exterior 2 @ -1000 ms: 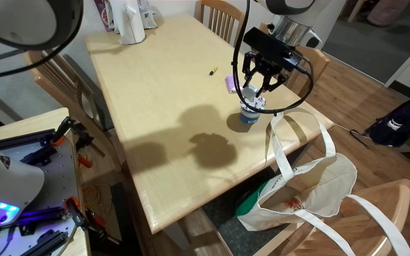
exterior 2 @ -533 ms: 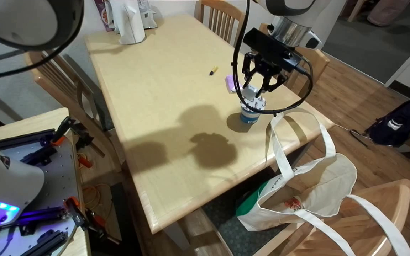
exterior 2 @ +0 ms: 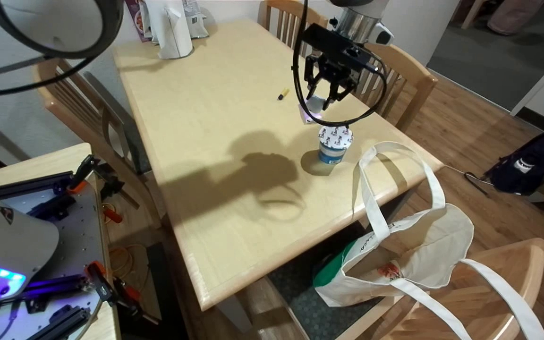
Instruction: Place the white object on top of the yoghurt container
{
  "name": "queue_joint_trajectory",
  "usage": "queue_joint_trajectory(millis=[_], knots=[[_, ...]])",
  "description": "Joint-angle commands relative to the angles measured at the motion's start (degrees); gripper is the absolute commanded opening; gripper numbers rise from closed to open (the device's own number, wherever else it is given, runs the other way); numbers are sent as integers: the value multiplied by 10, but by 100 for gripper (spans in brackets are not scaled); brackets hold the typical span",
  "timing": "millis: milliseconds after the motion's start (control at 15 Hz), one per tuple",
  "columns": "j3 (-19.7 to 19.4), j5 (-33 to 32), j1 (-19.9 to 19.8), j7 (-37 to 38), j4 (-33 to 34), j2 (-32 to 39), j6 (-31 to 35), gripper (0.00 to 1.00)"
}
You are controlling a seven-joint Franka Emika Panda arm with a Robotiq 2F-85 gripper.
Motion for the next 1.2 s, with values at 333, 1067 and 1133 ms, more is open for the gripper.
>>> queue_joint_trajectory(millis=[333, 1067, 1133], knots=[[-14, 14, 4, 159, 114, 64, -48, 23], [-15, 20, -7, 365, 173, 109, -44, 23], [-18, 18, -12, 380, 178, 114, -40, 23]])
